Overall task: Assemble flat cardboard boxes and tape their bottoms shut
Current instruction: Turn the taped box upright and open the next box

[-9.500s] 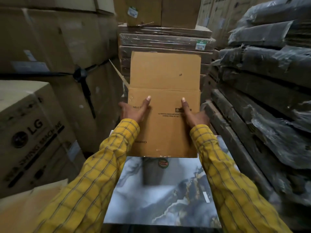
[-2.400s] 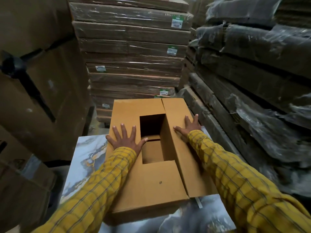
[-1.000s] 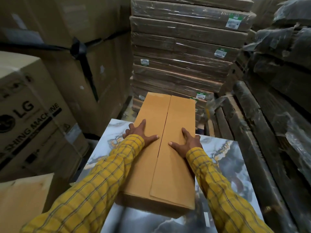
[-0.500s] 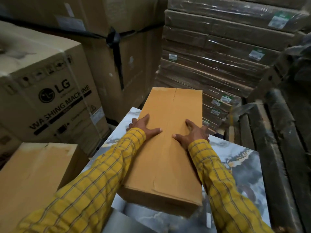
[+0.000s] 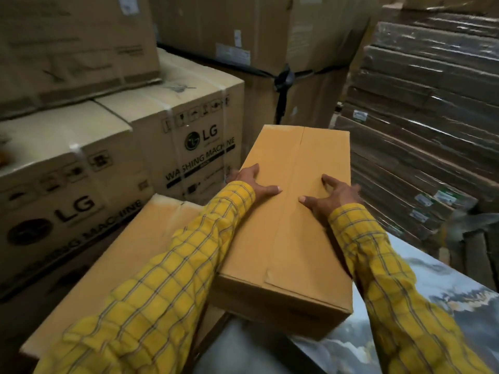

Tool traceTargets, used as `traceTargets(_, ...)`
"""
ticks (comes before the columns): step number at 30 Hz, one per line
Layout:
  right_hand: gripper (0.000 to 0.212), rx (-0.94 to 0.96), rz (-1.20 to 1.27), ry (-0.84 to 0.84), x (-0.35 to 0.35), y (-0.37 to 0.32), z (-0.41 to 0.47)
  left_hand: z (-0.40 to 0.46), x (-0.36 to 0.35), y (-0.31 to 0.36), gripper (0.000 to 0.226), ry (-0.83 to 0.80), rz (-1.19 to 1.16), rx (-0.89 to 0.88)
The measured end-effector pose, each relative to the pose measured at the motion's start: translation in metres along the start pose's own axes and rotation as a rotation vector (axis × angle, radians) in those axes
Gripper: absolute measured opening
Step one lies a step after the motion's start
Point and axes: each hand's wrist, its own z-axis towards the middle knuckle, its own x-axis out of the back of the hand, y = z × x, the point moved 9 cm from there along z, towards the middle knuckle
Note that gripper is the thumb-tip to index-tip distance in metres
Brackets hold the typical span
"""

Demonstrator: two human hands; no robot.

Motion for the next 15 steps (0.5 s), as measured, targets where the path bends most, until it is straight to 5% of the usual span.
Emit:
traceTargets(3,0.100,0.093,0.034,-0.012,-0.021,-0.049,-0.026,-0.015,0.065,-0.019,0.099,0.053,0.043,-0.039)
traceTargets(15,0.105,0.274,0.130,-0.194,-0.149,-0.189,-0.138,-0.059,0.245,-0.147,0.100,0.144,0.139,0.024)
